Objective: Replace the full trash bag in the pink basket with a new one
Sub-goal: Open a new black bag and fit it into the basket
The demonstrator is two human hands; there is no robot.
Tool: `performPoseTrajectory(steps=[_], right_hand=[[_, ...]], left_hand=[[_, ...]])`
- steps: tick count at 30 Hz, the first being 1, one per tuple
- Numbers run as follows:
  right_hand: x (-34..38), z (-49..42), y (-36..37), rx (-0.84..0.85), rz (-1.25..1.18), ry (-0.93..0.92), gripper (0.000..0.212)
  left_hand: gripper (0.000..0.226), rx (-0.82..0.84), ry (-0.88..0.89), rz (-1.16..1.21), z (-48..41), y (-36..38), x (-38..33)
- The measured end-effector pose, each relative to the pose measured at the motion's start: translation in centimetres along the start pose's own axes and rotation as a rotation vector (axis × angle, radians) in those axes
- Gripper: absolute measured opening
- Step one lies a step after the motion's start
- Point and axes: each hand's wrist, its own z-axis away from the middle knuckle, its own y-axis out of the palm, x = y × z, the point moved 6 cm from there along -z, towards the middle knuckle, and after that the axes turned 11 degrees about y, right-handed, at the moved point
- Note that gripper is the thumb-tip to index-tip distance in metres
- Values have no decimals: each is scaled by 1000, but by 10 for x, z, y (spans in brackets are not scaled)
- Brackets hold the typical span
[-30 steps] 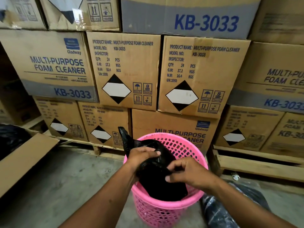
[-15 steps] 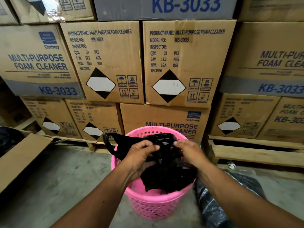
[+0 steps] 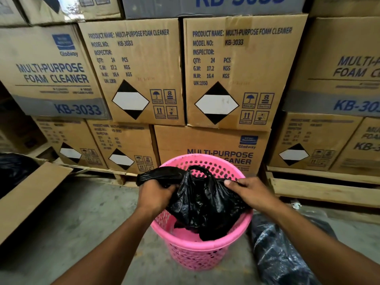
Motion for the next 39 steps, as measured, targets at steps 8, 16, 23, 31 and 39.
performPoseTrajectory(steps=[8, 16, 23, 31, 39], right_hand=[[0, -7, -29, -410, 21, -77, 38], [11, 1, -12, -241, 104, -138, 22], [1, -1, -16, -27, 217, -15, 36], [19, 9, -12, -105, 85, -272, 42], [7, 3, -10, 134, -99, -129, 21]], left_hand=[[46, -85, 75, -62, -3, -29, 11], [22, 103, -28, 151, -4, -17, 11], [19, 167, -27, -165, -4, -27, 16], [35, 250, 106, -43, -3, -16, 0], [27, 371, -224, 412, 7, -14, 21]])
